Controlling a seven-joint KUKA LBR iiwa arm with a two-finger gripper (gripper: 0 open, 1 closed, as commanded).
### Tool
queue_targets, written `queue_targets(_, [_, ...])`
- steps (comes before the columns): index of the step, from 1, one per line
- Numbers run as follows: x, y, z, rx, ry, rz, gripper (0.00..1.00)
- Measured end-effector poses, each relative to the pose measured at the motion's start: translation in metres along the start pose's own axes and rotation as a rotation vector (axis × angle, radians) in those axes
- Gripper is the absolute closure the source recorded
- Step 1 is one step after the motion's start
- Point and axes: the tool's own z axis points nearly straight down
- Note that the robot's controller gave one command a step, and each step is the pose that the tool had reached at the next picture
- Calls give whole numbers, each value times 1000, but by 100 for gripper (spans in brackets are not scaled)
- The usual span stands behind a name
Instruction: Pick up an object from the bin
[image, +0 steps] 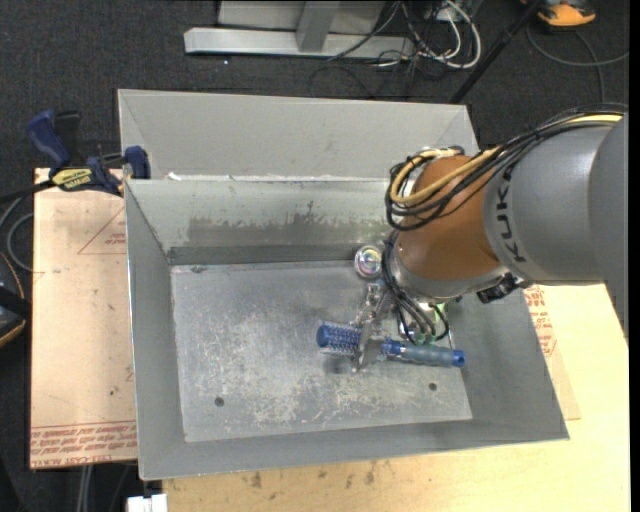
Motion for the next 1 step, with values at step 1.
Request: queue_targets(1, [-1,0,-42,0,-2,-1,100])
